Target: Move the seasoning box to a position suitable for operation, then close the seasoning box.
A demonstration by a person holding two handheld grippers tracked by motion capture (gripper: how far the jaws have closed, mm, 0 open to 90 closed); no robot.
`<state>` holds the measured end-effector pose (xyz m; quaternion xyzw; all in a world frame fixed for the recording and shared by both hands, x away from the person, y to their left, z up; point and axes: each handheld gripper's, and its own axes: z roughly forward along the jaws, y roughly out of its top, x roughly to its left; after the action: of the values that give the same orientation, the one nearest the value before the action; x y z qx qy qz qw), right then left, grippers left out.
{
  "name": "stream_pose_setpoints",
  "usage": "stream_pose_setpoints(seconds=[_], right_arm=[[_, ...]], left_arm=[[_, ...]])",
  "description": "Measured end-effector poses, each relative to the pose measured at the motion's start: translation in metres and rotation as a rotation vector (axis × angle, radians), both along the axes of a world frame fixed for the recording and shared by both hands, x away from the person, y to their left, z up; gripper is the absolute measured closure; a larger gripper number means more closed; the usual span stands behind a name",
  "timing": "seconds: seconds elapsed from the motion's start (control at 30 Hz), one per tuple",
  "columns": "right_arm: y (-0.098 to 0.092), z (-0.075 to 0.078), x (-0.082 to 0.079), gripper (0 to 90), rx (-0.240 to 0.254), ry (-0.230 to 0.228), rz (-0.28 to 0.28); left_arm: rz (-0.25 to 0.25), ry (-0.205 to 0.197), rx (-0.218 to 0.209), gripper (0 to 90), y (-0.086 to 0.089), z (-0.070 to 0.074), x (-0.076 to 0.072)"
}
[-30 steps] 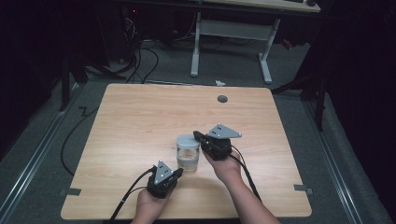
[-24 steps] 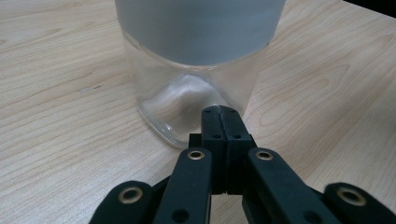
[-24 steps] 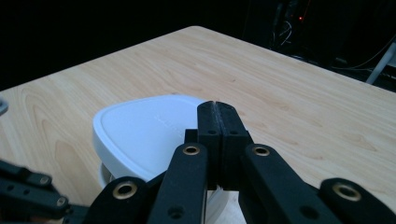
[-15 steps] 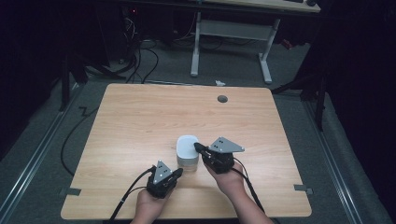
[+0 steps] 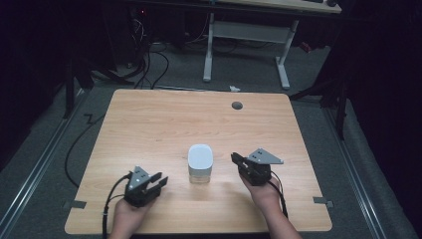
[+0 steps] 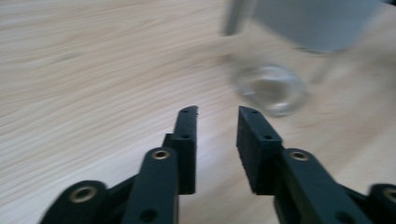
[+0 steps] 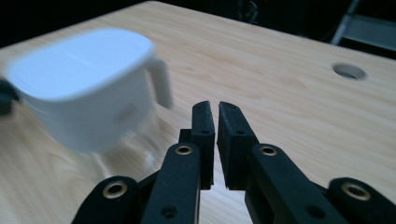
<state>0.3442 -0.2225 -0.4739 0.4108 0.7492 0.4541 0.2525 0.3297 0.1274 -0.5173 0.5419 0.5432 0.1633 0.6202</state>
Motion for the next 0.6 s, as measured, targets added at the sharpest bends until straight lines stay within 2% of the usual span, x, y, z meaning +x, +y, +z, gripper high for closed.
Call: stream_pose_setpoints(seconds=[0.13,0.17,0.23,0.3,0.33,0.37,0.4,0.43,0.47,0.57,0.6], right_arm=[[-0.028,-0.012,0.000,78.4,-0.021,0.026,-0.066],[-0.044,-0.018,-0.004,72.2,-0.025,0.039,-0.108],[-0.060,-0.026,-0.010,63.8,-0.023,0.054,-0.155],[-0.065,-0.029,-0.014,61.3,-0.029,0.061,-0.173],[-0.075,-0.033,-0.023,59.7,-0.030,0.052,-0.206],[-0.083,-0.037,-0.033,59.7,-0.002,0.040,-0.239],[-0.089,-0.041,-0.042,60.0,0.047,0.042,-0.272],[-0.093,-0.042,-0.046,58.4,0.074,0.071,-0.262],[-0.095,-0.039,-0.049,58.1,0.021,0.047,-0.258],[-0.097,-0.039,-0.047,58.1,0.056,0.060,-0.263],[-0.097,-0.039,-0.047,58.1,0.056,0.060,-0.263]], left_arm=[[0.096,-0.010,0.047,56.7,0.034,-0.005,0.009],[0.129,-0.006,0.078,55.4,0.045,-0.009,0.009],[0.148,-0.013,0.103,54.7,0.050,-0.013,0.008],[0.153,-0.015,0.113,54.5,0.052,-0.014,0.006],[0.153,-0.014,0.117,54.3,0.053,-0.015,0.006],[0.153,-0.016,0.113,54.2,0.052,-0.015,0.006],[0.150,-0.020,0.114,54.2,0.050,-0.014,0.005],[0.142,-0.026,0.114,54.0,0.048,-0.014,0.004],[0.132,-0.034,0.118,53.8,0.046,-0.014,0.002],[0.106,-0.042,0.153,53.7,0.037,-0.016,-0.003],[0.106,-0.042,0.153,53.6,0.037,-0.016,-0.003]])
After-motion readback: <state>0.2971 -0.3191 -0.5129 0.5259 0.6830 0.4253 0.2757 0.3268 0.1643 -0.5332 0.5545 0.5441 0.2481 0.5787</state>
